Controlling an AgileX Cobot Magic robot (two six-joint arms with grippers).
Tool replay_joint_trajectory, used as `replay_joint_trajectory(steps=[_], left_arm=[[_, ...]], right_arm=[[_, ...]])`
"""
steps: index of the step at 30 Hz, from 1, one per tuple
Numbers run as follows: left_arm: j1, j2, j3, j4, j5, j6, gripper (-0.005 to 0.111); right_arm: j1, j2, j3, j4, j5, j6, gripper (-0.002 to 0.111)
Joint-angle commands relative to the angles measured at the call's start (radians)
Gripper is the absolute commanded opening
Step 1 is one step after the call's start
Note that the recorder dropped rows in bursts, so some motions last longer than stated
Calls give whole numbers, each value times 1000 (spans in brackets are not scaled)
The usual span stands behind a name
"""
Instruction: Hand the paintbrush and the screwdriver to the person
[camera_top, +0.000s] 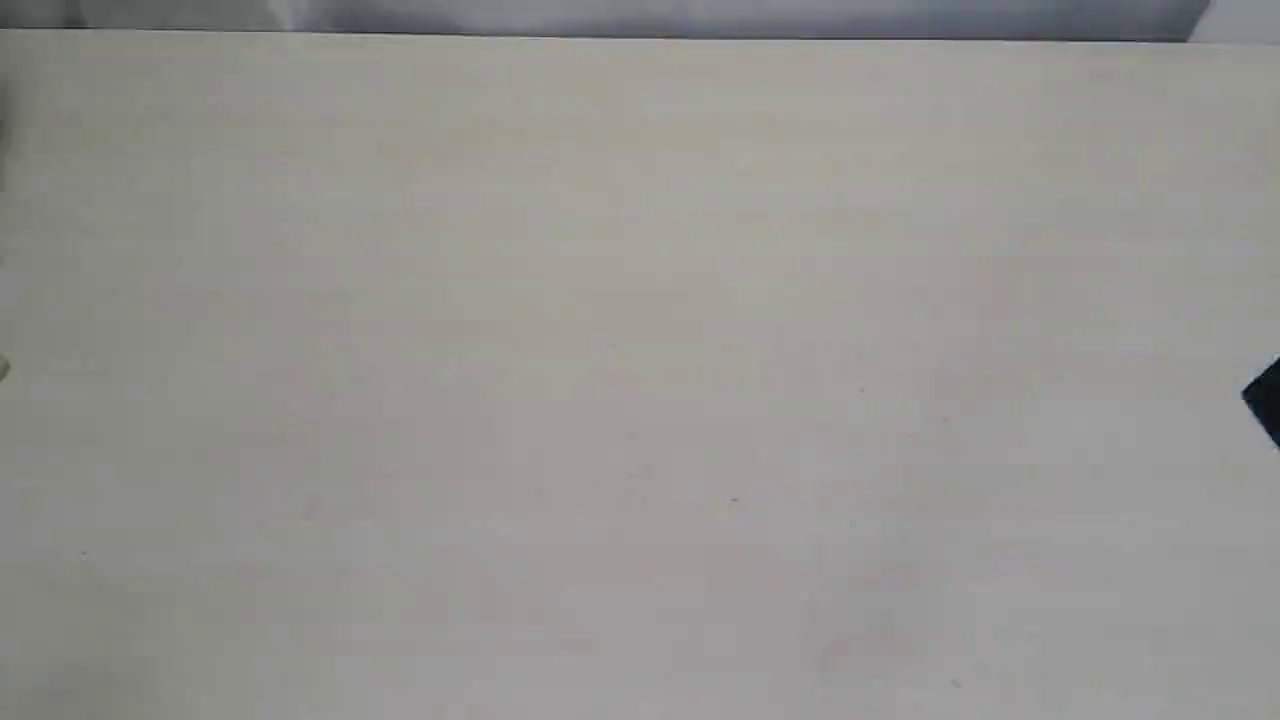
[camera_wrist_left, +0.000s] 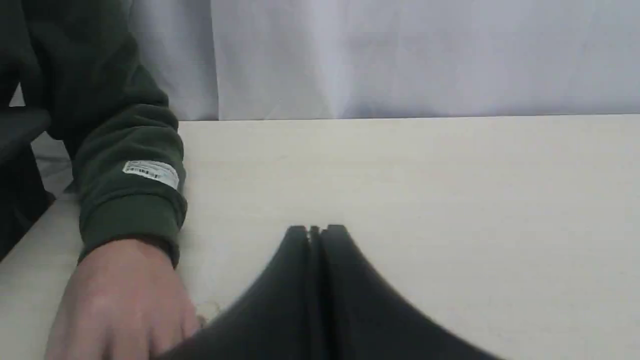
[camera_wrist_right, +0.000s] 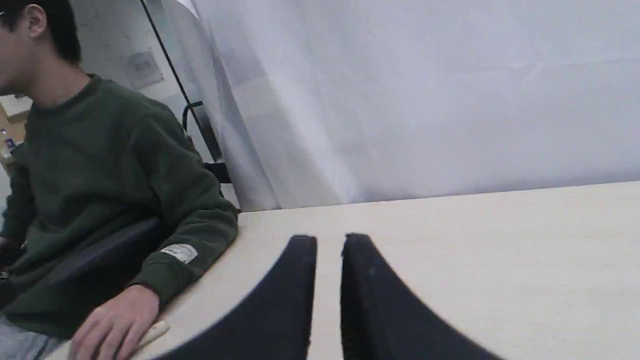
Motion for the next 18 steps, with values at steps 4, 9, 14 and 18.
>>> replay_joint_trajectory(steps=[4,9,14,18], left_arm=[[-8,-2,2,-2,-12,-2,0],[-8,-2,2,-2,-12,-2,0],[-8,-2,2,-2,-12,-2,0],[-8,-2,2,-2,-12,-2,0]], right_arm=[[-3,-5,114,3,-153,-101,10],[-3,-5,114,3,-142,-214,10],[-3,-5,114,3,-98,-325,10],[-3,-5,114,3,-93,-335,10]])
